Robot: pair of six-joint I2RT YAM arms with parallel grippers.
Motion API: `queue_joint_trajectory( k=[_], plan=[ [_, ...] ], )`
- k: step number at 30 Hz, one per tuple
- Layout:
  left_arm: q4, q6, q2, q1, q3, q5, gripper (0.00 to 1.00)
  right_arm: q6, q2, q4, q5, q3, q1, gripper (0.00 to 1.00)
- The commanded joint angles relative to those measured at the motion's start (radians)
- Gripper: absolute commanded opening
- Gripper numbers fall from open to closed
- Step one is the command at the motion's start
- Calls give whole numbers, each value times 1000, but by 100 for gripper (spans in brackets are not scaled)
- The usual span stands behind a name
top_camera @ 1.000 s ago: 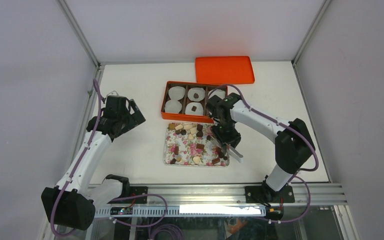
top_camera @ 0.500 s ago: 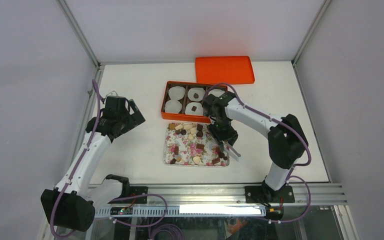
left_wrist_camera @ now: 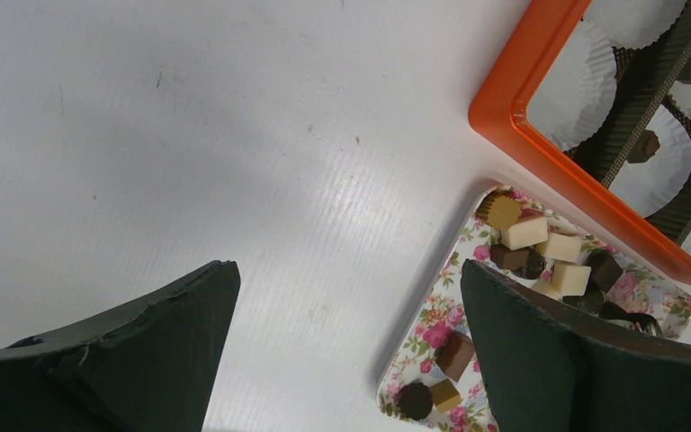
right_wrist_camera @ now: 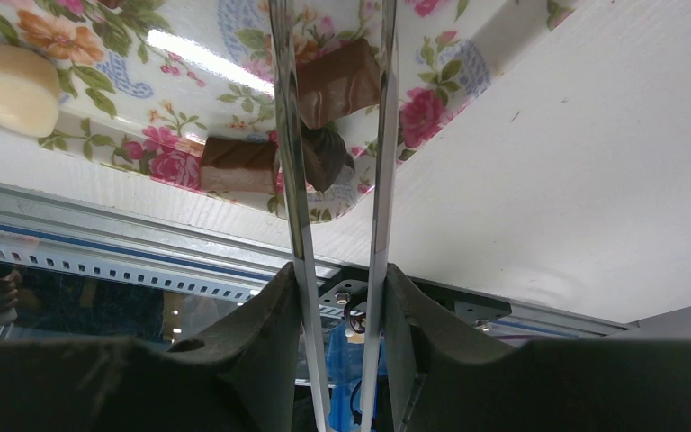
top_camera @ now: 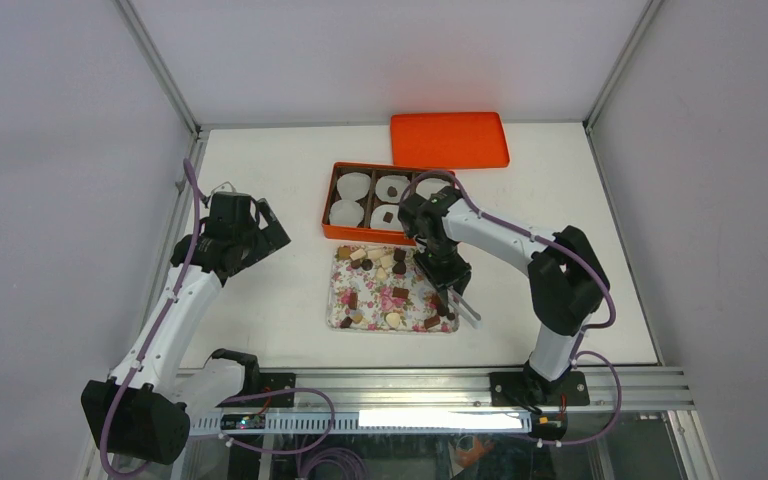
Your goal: Pack the chocolate
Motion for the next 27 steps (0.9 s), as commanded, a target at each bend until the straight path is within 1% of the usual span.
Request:
queue_joint_trajectory(
  k=[1,2,5,13,18,21,27],
  plan=[
    [17,-13,-27,-6,3,2,99,-7,-15,-16,7,46,12,17],
    [17,-12,-27,-6,4,2,99,-8,-24,-20,35,47,15,12],
    [16,-10,-28,-6,4,-2,99,4,-60,-32,45,52,15,0],
    [16,-5,-4,-6,35,-8,99,37,-153,-87,35,76,12,0],
    [16,20,35,-6,82,-13,99,50,-189,-115,44,155,-22,0],
    [16,39,61,-6,113,-13,99,43,-173,-126,82,232,-59,0],
    [16,65,103,-6,147,-39,99,33,-58,-94,68,345,-169,0]
  ],
)
